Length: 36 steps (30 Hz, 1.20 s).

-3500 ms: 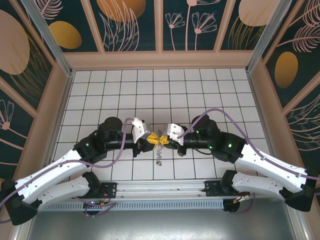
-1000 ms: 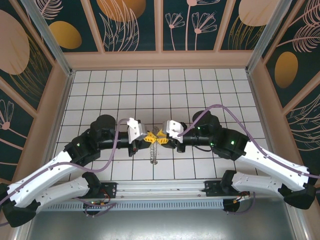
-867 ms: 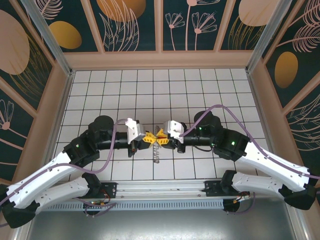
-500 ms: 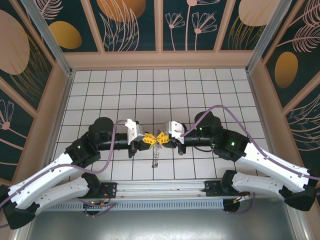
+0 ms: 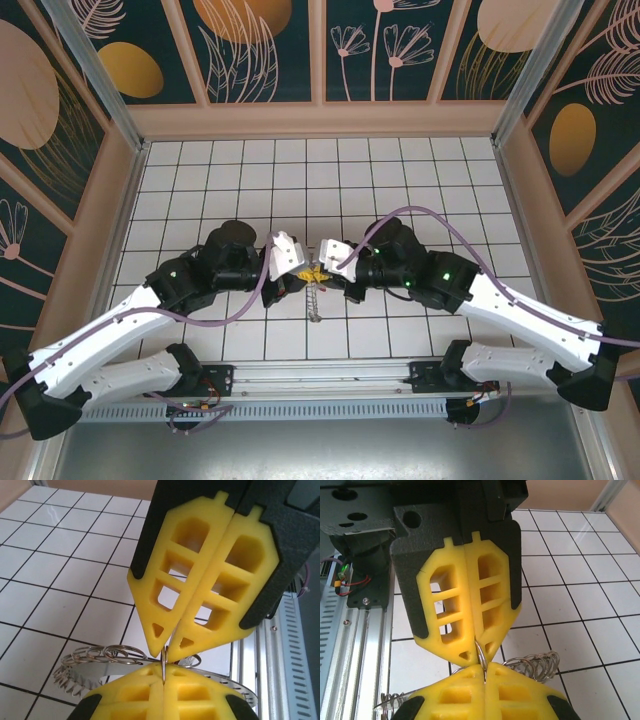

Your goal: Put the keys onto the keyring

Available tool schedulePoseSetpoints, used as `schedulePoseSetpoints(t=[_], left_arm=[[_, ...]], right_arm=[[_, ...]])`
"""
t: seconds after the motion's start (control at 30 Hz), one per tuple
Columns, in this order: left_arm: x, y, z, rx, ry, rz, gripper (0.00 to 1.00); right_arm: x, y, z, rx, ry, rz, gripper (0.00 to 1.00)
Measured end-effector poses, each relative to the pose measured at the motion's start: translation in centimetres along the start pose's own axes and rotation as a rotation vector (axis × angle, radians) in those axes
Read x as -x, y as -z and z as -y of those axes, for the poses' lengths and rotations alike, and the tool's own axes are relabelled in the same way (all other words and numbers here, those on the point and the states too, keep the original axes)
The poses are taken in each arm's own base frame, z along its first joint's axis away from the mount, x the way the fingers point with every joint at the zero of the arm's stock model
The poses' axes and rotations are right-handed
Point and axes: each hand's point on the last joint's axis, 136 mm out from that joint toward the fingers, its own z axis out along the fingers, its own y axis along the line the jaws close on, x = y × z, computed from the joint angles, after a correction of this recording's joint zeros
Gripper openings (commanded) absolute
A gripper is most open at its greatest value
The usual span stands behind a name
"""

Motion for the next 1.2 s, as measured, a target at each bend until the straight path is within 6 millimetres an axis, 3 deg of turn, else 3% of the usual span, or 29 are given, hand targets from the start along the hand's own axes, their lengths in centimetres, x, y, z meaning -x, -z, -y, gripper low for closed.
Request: schedulePoseSetpoints(t=[0.27,0.37,0.47,0.63,1.2], left_arm=[[0.4,0.4,0.5,-0.02,-0.014,0.026,0.0],[1.7,1.3,1.2,-0.034,-0.031,0.124,0.0],[3.3,2.6,2.2,-0.06,-0.051,0.236,0.0],[4.7,3.7,3.2,-0.095,-0.063,0.332,0.0],[4.8,3.6,3.9,-0.145,-0.033,0.416,0.0]], right_arm=[[0.4,0.5,-0.4,0.007,0.011,0.014,0.01],[1.7,1.5,-0.7,0.014,0.02,0.081,0.2],[2.7,2.5,-1.1,0.023,0.029,0.146,0.25],[4.1,3.2,-1.4,0.035,0.03,0.215,0.24],[4.1,3.5,-2.4,0.086,0.019,0.278,0.19]])
